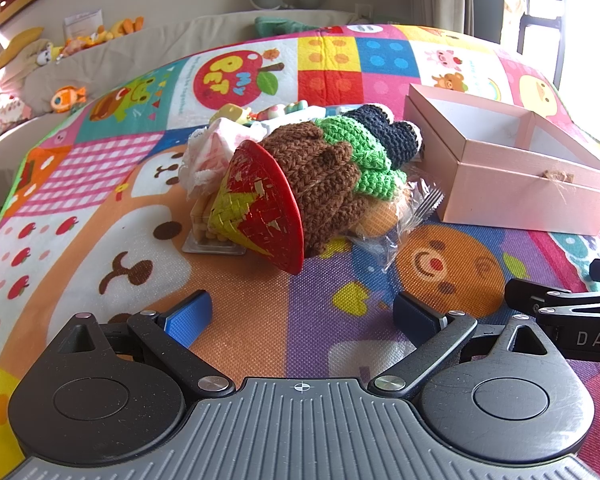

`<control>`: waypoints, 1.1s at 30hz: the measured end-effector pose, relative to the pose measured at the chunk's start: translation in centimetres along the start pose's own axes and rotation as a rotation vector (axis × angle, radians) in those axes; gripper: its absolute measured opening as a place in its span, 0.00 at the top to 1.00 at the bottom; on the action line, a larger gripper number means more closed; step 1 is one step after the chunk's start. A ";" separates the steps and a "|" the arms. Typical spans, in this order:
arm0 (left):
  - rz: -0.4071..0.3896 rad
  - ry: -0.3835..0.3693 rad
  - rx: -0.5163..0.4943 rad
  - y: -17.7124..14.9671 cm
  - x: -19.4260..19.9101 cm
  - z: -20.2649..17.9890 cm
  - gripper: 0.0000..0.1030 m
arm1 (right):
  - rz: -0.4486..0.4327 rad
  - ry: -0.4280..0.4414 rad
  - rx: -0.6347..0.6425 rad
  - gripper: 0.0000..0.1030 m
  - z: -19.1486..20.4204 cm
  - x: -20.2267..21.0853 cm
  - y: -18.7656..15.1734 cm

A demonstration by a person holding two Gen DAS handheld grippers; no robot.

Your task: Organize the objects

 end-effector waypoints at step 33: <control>-0.018 -0.071 -0.009 0.2 0.5 0.5 0.04 | 0.071 0.044 0.030 0.00 -0.1 0.9 -0.8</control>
Point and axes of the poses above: each gripper's, at about its wrist camera, not at the fingertips, and x roughly against the way its jaws point, z to its left, y to its top, the point moved 7 cm from there along -x, roughly the way its jaws point, and after that the axes turned 6 degrees about -z, right-handed, at the moved point
